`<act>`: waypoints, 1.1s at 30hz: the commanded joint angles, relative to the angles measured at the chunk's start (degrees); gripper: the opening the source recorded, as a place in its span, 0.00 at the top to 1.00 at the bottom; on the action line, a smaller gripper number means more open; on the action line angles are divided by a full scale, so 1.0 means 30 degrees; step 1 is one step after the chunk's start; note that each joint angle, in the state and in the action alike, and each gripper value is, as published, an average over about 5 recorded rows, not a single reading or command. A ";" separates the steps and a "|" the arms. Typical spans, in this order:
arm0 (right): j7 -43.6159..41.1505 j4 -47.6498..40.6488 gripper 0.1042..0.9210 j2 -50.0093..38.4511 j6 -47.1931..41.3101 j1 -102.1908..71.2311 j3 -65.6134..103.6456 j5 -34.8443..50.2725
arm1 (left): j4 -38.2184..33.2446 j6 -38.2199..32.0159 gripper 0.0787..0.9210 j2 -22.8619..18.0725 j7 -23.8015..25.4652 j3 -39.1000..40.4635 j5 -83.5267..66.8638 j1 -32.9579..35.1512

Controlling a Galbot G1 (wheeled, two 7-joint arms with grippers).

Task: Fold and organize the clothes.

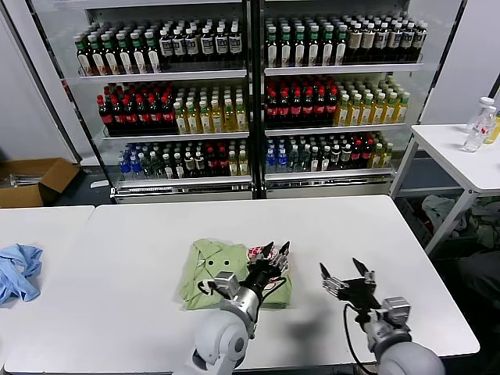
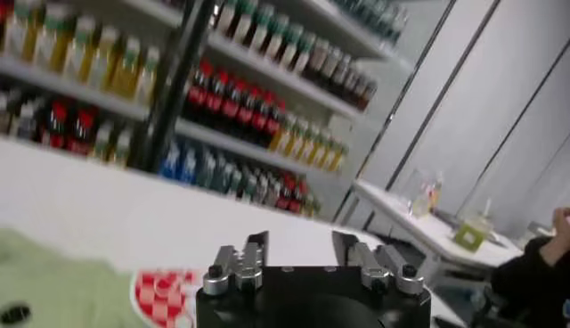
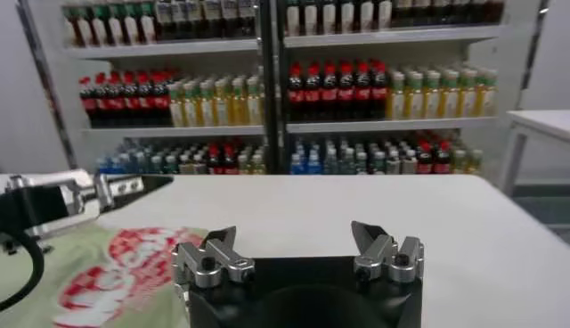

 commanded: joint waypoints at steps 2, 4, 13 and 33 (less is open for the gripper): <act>0.1601 -0.5388 0.12 0.2487 -0.1187 0.5893 -0.6160 0.1830 | -0.4478 -0.2679 0.43 0.2284 0.0551 -0.4272 0.2365 0.4448; 0.1823 -0.6351 0.12 0.3006 -0.1439 0.6587 -0.6863 0.1884 | -0.4603 -0.3165 0.35 0.2670 0.0311 -0.5511 0.2230 0.5370; 0.2623 -0.8931 0.14 0.3933 -0.1418 0.8017 -0.7799 0.1993 | -0.5172 -0.4176 0.12 0.3119 -0.0168 -0.7752 0.1631 0.7753; -0.0752 -0.7640 0.82 -0.0789 0.1567 0.6623 -0.3989 -0.1103 | -0.5513 -0.4190 0.12 0.3141 -0.0172 -0.6728 0.1966 0.8020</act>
